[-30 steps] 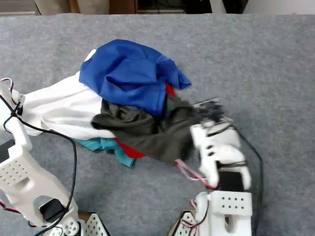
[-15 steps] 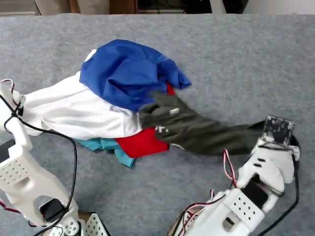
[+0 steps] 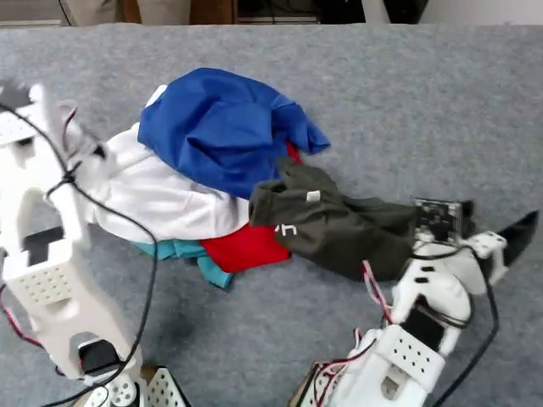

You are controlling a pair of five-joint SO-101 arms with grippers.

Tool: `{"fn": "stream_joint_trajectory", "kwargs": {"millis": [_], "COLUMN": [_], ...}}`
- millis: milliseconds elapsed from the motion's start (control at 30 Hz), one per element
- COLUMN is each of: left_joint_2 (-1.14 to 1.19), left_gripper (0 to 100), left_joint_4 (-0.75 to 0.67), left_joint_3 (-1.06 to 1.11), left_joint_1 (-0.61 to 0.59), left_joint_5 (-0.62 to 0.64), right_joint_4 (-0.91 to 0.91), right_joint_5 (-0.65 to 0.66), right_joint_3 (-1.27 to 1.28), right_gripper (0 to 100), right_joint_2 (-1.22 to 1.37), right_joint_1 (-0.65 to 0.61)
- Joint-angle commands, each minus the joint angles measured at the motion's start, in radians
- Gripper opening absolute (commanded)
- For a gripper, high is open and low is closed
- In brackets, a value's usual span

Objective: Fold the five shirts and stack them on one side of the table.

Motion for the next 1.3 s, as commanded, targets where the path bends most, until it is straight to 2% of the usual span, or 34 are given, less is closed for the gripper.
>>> {"fn": "stream_joint_trajectory", "kwargs": {"millis": [0,167,367,567,767,867,967,1133,1267], "left_joint_2": [-0.027,-0.105,-0.047,0.168,0.421,0.521,0.562,0.579,0.584], "left_gripper": [26,26,28,29,27,16,1,2,2], "left_joint_4": [0.118,0.117,0.106,0.032,0.029,0.031,0.066,0.084,0.083], "left_joint_3": [-0.216,-0.189,-0.169,-0.173,-0.176,-0.187,-0.249,-0.276,-0.301], "left_joint_1": [0.153,0.361,0.483,0.506,0.493,0.448,0.368,0.155,-0.015], "left_joint_5": [-0.002,-0.002,0.0,0.0,-0.009,-0.009,-0.026,-0.071,-0.198], "right_joint_4": [0.074,0.245,0.307,0.348,0.351,0.351,0.353,0.353,0.353], "right_joint_5": [0.005,0.006,0.006,0.005,0.005,0.005,0.005,0.005,0.006], "right_joint_3": [0.002,0.002,0.002,0.002,0.002,0.002,0.002,0.002,0.002], "right_gripper": [36.7,32.9,23.9,16.5,16.4,16.4,16.4,16.4,16.4], "right_joint_2": [-0.015,-0.015,-0.01,-0.015,-0.015,-0.015,-0.015,-0.013,-0.007], "right_joint_1": [-0.156,-0.285,-0.3,-0.3,-0.3,-0.3,-0.302,-0.303,-0.305]}}
